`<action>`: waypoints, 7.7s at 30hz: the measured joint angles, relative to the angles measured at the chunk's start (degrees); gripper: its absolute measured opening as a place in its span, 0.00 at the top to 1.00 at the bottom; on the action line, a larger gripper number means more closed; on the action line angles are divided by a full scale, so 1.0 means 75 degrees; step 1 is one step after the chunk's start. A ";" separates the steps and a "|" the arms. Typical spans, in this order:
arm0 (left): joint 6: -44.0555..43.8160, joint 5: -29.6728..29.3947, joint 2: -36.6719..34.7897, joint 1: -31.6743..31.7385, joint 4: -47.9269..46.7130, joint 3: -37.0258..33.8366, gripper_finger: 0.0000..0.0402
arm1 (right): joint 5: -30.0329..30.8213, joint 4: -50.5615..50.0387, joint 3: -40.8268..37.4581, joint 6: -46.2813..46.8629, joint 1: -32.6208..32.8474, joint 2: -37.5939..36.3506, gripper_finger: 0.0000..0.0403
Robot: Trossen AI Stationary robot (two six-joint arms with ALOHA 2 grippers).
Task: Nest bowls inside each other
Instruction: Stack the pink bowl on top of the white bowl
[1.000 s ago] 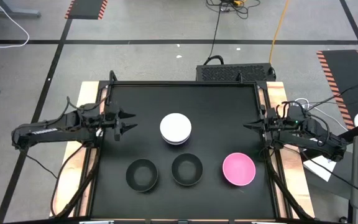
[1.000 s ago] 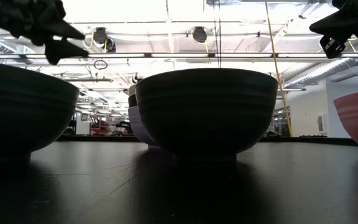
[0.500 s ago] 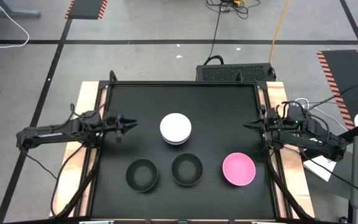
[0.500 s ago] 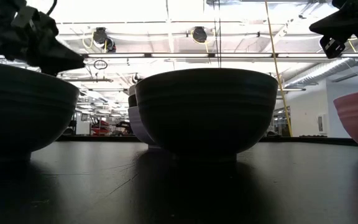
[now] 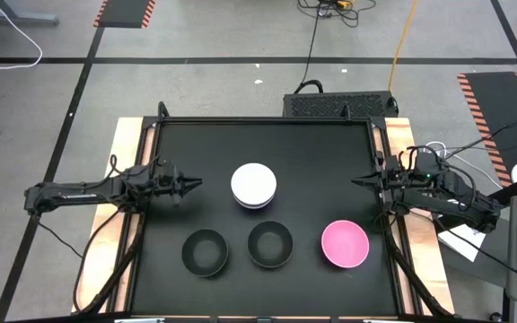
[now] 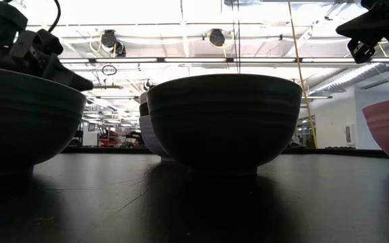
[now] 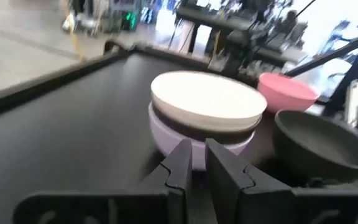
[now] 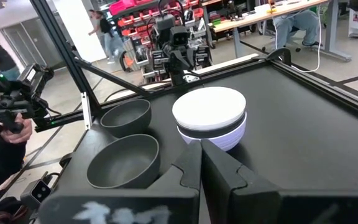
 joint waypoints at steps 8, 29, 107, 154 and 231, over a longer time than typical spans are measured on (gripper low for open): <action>0.0145 0.0056 -0.0029 0.0000 0.0046 -0.0015 0.86 | 0.0002 0.0000 0.0000 0.0000 0.0000 0.0000 1.00; 0.1258 0.0858 -0.0020 0.0000 0.0037 -0.0015 0.86 | -0.0781 0.1450 0.0001 0.0264 0.0000 0.0817 1.00; 0.2218 0.0563 -0.0017 0.0000 -0.0464 -0.0008 0.86 | -0.1500 -0.1230 0.0793 0.6159 0.2924 0.5750 0.43; 0.2293 0.0563 -0.0017 0.0000 -0.0461 -0.0008 0.86 | -0.0981 -0.2785 0.0790 0.5621 0.2751 0.8693 0.36; 0.2240 0.0566 0.0399 0.0000 -0.0458 -0.0008 0.86 | 0.0924 -0.0986 0.1434 0.2868 0.2824 0.8693 1.00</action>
